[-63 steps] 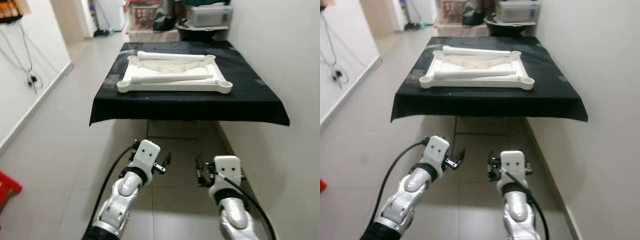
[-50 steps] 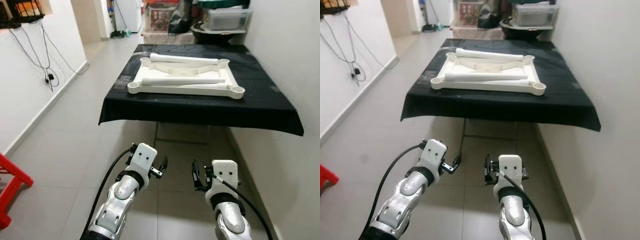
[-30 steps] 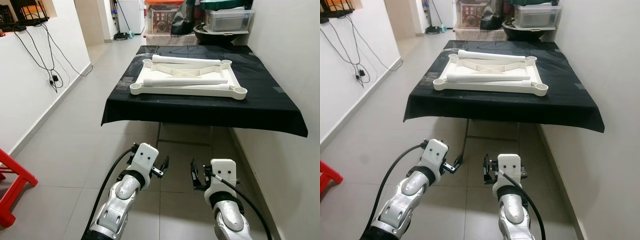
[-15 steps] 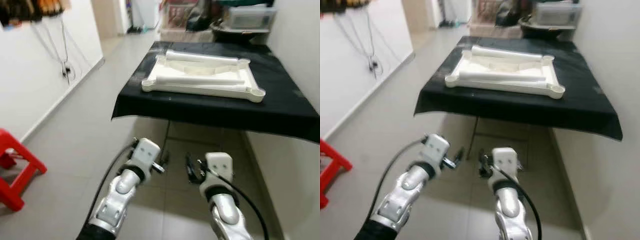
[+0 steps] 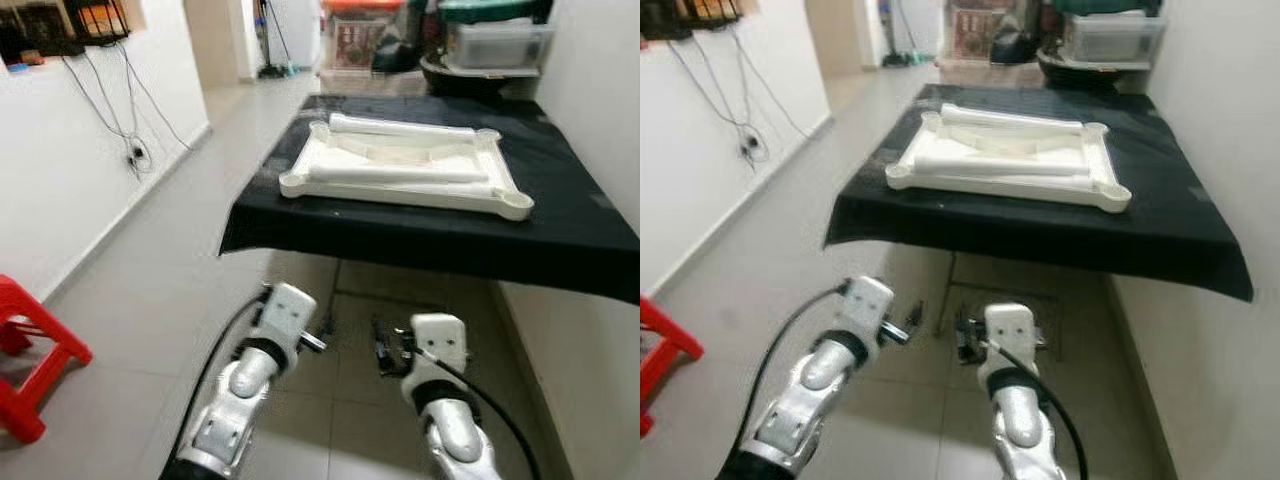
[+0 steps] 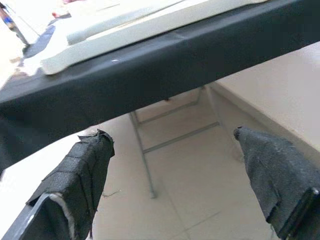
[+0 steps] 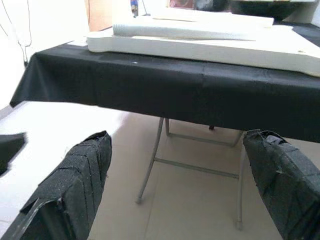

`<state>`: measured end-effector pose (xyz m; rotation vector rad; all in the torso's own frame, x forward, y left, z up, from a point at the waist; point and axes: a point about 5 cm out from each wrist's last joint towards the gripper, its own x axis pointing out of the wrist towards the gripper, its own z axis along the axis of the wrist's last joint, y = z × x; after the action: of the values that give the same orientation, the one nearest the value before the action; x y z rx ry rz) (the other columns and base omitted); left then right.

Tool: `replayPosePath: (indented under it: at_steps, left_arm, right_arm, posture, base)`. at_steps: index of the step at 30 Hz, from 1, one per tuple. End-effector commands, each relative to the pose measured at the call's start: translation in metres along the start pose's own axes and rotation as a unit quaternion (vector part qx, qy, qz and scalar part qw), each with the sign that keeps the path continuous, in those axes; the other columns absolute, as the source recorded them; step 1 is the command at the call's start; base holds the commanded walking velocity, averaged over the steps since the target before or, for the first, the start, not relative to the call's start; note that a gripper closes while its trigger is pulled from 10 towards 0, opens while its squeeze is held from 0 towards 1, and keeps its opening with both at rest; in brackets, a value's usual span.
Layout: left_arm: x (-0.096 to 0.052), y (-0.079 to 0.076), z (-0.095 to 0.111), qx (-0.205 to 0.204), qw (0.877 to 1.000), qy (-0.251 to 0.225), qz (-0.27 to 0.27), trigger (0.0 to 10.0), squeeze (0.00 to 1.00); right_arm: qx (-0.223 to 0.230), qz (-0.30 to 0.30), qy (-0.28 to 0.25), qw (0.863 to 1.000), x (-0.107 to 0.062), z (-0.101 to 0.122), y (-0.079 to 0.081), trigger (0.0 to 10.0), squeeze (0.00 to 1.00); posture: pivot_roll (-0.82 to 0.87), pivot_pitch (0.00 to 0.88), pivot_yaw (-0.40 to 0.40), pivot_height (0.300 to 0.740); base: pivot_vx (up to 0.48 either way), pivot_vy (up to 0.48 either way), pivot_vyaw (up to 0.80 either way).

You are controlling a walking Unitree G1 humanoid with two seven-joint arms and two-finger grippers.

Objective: Building children table

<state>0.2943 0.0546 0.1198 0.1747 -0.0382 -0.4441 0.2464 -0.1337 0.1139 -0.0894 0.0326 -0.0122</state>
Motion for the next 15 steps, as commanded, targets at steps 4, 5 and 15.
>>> replayPosePath:
  at_steps: [4,5,15]
  left_arm:
    - [-0.0019,0.0061,-0.0040,0.009,1.000,0.007,0.007,10.0,0.00]
    - [-0.0018,0.0061,-0.0042,0.009,1.000,0.007,0.006,10.0,0.00]
    - [-0.0006,0.0061,-0.0023,0.013,1.000,0.002,0.007,10.0,0.00]
  right_arm:
    - [0.002,0.008,-0.001,1.000,0.0005,-0.0008,0.0043,10.0,0.00]
    - [0.002,0.007,-0.001,1.000,0.0006,-0.0008,0.0043,10.0,0.00]
    - [0.002,0.008,-0.003,1.000,0.0019,0.0001,0.0036,10.0,0.00]
  posture:
    - [0.05,0.000,0.019,0.740]
    - [0.05,0.000,0.019,0.740]
    - [0.05,0.000,0.018,0.740]
  base:
    - [0.078,0.000,0.00]
    - [0.311,0.000,0.00]
    - [0.186,0.000,0.00]
